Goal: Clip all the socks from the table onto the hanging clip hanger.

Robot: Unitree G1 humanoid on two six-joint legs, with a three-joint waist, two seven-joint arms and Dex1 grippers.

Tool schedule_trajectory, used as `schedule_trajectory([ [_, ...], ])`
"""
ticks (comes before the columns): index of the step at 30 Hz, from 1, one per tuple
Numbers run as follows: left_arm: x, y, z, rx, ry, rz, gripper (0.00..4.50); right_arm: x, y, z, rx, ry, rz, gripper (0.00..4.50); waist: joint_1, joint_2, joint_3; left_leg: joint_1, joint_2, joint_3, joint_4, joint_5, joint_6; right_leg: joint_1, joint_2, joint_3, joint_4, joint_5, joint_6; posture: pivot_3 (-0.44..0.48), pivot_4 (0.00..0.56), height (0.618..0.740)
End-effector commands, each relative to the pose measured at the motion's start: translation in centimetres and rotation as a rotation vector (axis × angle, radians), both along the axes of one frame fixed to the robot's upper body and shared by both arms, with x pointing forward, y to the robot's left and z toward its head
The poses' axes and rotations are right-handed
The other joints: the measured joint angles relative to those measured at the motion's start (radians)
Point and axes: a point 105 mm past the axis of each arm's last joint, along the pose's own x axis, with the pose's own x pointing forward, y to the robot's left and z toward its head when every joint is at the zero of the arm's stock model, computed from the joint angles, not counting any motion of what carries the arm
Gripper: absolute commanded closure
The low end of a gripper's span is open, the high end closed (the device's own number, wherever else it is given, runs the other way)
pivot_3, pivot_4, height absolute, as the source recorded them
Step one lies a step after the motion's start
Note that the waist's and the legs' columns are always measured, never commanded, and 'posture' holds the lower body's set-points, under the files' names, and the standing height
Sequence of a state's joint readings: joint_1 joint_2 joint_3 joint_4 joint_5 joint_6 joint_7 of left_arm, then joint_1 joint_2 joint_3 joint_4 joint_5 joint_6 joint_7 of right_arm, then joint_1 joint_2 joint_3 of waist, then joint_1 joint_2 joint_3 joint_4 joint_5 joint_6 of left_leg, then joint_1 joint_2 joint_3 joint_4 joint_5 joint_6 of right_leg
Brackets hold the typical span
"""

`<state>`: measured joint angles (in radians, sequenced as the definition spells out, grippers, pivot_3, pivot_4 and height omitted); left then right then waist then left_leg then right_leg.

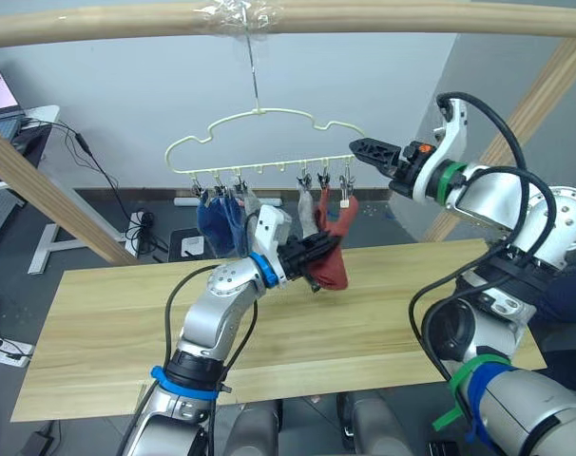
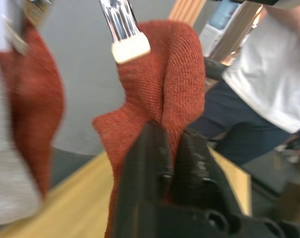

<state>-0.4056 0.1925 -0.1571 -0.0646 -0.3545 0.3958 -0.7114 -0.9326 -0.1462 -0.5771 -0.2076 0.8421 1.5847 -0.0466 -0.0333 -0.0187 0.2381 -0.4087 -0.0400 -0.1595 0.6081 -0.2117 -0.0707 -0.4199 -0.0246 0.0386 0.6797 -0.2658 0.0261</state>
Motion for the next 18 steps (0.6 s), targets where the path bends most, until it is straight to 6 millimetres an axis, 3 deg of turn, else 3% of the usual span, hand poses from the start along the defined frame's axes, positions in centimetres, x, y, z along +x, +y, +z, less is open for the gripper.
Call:
schedule_trajectory([
  [1, 0.0, 0.0, -0.6, 0.015, 0.030, -0.016, 2.75, -0.8, -0.3, -0.6, -0.140, -0.111, -0.016, 0.67, -0.002, 0.000, 0.000, 0.000, 0.000, 0.000, 0.000, 0.000, 0.000, 0.000, 0.000, 0.000, 0.000, 0.000, 0.000, 0.005, 0.215, 0.740],
  [4, -0.4, 1.6, -3.4, 0.090, 0.079, 0.019, 1.97, -0.9, -2.6, -3.9, -0.255, -0.118, -0.121, 0.67, -0.004, 0.000, 0.000, 0.000, 0.000, 0.001, 0.000, 0.000, 0.000, 0.000, 0.000, 0.001, 0.000, 0.000, 0.001, 0.001, 0.217, 0.740],
  [6, -1.2, 2.9, -4.9, 0.155, 0.084, 0.019, 1.36, -1.7, -3.1, -5.8, -0.346, -0.134, -0.099, 0.67, -0.008, 0.000, 0.000, 0.001, 0.000, 0.002, 0.000, 0.000, 0.000, 0.000, 0.001, 0.002, 0.000, -0.001, 0.002, -0.003, 0.218, 0.740],
  [11, -2.3, 6.7, -5.6, 0.224, 0.078, 0.060, 0.04, -3.8, -4.4, -9.8, -0.499, -0.157, -0.009, 0.67, -0.015, 0.000, 0.000, 0.001, 0.001, 0.002, 0.001, 0.000, 0.000, -0.001, 0.001, 0.002, 0.000, -0.003, 0.005, 0.010, 0.214, 0.740],
  [14, -2.1, 10.6, -5.0, 0.257, 0.066, 0.149, 0.04, -5.8, -5.5, -11.7, -0.629, -0.180, 0.088, 0.67, -0.010, 0.000, 0.000, 0.001, 0.001, 0.002, 0.001, 0.000, 0.000, 0.000, 0.001, 0.002, -0.001, -0.002, 0.006, 0.038, 0.208, 0.740],
  [18, -2.2, 17.4, -4.2, 0.367, 0.056, 0.313, 0.04, -8.5, -7.8, -13.5, -0.736, -0.172, 0.204, 0.67, -0.007, 0.000, 0.000, 0.002, 0.001, 0.002, 0.002, 0.000, 0.000, 0.001, 0.001, 0.002, -0.001, -0.002, 0.006, 0.071, 0.200, 0.740],
])
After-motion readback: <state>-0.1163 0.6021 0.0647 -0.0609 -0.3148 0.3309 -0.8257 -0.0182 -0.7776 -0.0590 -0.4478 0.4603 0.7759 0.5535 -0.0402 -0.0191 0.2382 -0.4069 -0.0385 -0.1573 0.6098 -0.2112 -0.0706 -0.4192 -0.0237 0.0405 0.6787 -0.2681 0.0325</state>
